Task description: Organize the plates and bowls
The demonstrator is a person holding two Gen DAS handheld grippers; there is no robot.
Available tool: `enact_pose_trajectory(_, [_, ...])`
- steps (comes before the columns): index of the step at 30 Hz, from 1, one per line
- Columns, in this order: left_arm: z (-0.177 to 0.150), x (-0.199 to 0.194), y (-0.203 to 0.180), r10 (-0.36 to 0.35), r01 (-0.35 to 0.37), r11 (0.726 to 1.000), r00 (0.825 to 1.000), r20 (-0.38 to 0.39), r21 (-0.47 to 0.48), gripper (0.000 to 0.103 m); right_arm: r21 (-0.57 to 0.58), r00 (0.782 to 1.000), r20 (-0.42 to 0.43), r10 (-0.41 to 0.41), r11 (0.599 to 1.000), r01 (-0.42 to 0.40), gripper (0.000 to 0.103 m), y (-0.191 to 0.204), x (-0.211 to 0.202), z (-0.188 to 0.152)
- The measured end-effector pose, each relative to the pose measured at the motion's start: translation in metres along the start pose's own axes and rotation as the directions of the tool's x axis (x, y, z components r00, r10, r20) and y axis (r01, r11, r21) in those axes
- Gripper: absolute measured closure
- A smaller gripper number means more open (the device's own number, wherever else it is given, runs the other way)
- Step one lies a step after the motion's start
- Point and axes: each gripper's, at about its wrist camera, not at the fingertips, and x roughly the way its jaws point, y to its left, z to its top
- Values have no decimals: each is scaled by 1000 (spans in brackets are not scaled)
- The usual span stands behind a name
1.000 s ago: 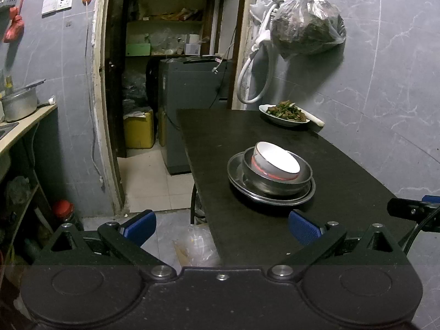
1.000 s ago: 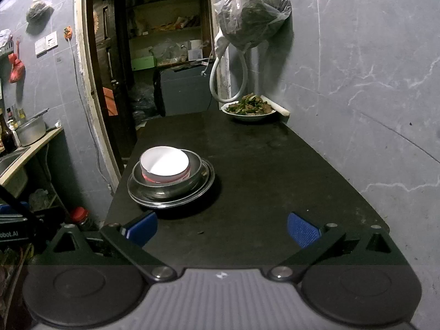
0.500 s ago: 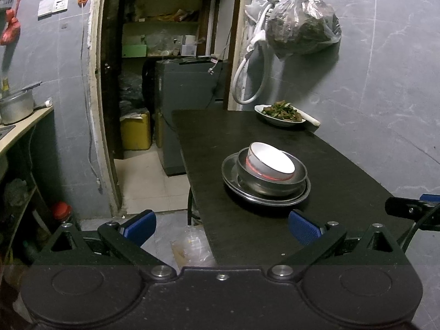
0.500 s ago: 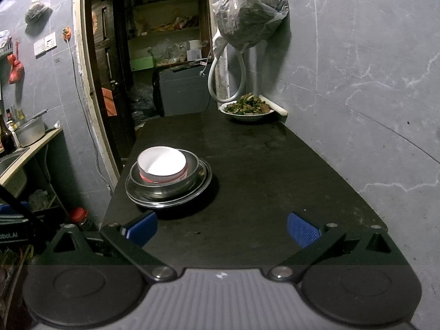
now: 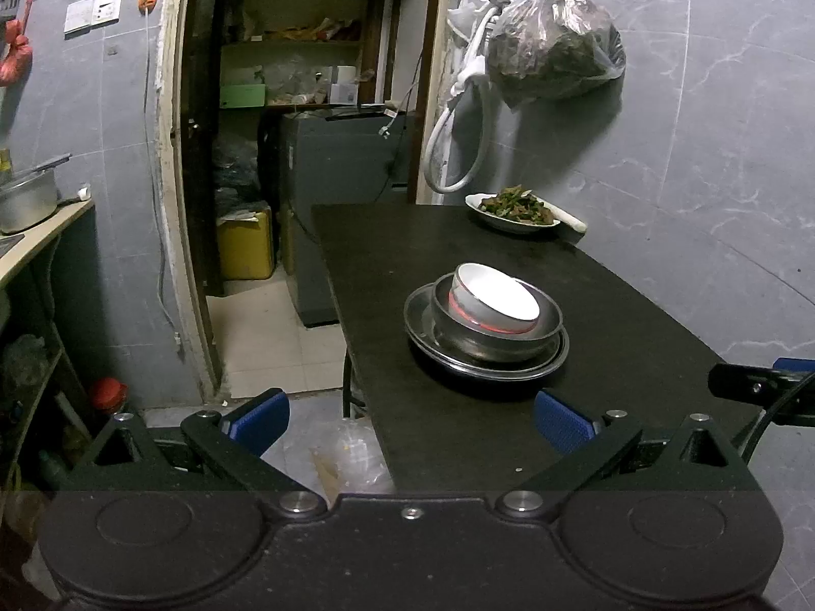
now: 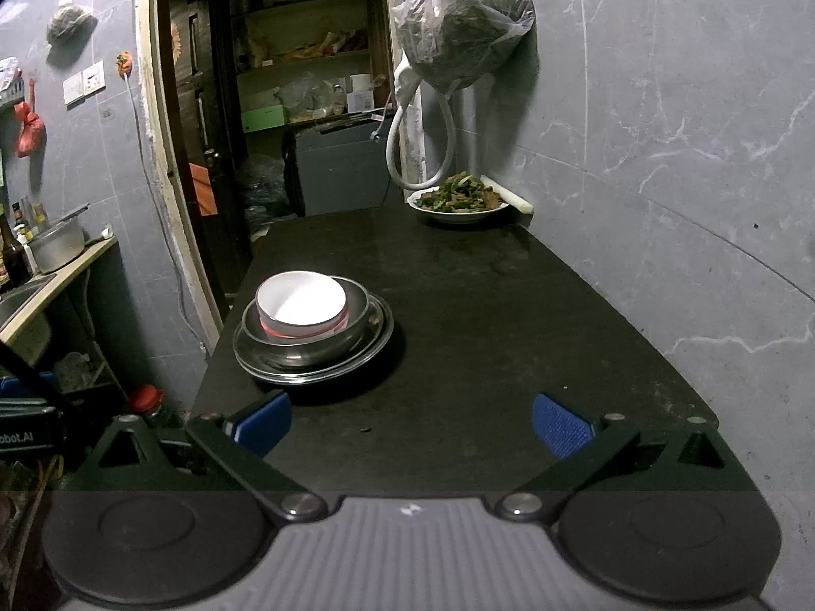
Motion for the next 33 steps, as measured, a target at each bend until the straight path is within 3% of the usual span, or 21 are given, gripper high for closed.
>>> enact_pose_trajectory(15, [-2, -2, 1, 27, -27, 1000, 1000, -1, -5, 1, -16, 1000, 3, 6, 1000, -6, 0, 3, -2, -2])
enact_pose_trajectory(33, [-2, -5, 0, -13, 13, 1000, 1000, 19, 0, 1, -24, 1000, -2, 3, 1000, -4, 0, 4, -1, -3])
